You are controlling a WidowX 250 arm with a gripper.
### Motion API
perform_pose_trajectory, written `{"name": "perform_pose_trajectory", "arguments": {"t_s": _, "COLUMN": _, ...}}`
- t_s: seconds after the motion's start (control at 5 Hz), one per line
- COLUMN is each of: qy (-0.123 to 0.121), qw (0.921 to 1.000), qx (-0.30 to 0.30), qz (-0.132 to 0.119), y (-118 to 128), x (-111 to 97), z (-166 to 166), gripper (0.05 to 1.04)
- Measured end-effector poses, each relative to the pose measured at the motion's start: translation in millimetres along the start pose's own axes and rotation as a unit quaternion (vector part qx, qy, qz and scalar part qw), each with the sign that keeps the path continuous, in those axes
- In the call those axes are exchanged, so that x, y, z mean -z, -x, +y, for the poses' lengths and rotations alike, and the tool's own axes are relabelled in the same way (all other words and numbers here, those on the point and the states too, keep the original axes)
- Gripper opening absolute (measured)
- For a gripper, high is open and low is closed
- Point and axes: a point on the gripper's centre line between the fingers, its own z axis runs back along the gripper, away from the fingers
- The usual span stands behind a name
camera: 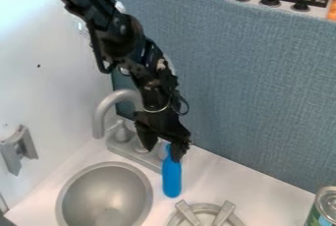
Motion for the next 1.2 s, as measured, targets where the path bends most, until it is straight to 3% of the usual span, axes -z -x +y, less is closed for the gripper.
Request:
{"name": "perform_pose_trajectory", "arguments": {"t_s": 0.4, "qy": 0.016, "qw": 0.9999, "qx": -0.005, "qz": 0.001, "y": -4.8, "x": 5.3, "z": -4.8, "gripper": 0.944}}
{"name": "perform_pose_trajectory", "arguments": {"t_s": 0.6, "qy": 0.018, "qw": 0.9996, "qx": -0.011, "qz": 0.018, "y": -0.6, "x": 10.8, "z": -5.2, "gripper": 0.691}}
{"name": "perform_pose_trajectory", "arguments": {"t_s": 0.8, "qy": 0.018, "qw": 0.9996, "qx": -0.014, "qz": 0.014, "y": -1.8, "x": 10.9, "z": -5.2, "gripper": 0.404}}
{"name": "perform_pose_trajectory", "arguments": {"t_s": 1.0, "qy": 0.018, "qw": 0.9994, "qx": -0.022, "qz": 0.019, "y": 3.7, "x": 9.7, "z": -5.7, "gripper": 0.339}}
{"name": "perform_pose_trajectory", "arguments": {"t_s": 1.2, "qy": -0.005, "qw": 0.999, "qx": -0.042, "qz": 0.013, "y": 19.3, "x": -18.3, "z": -2.9, "gripper": 0.339}}
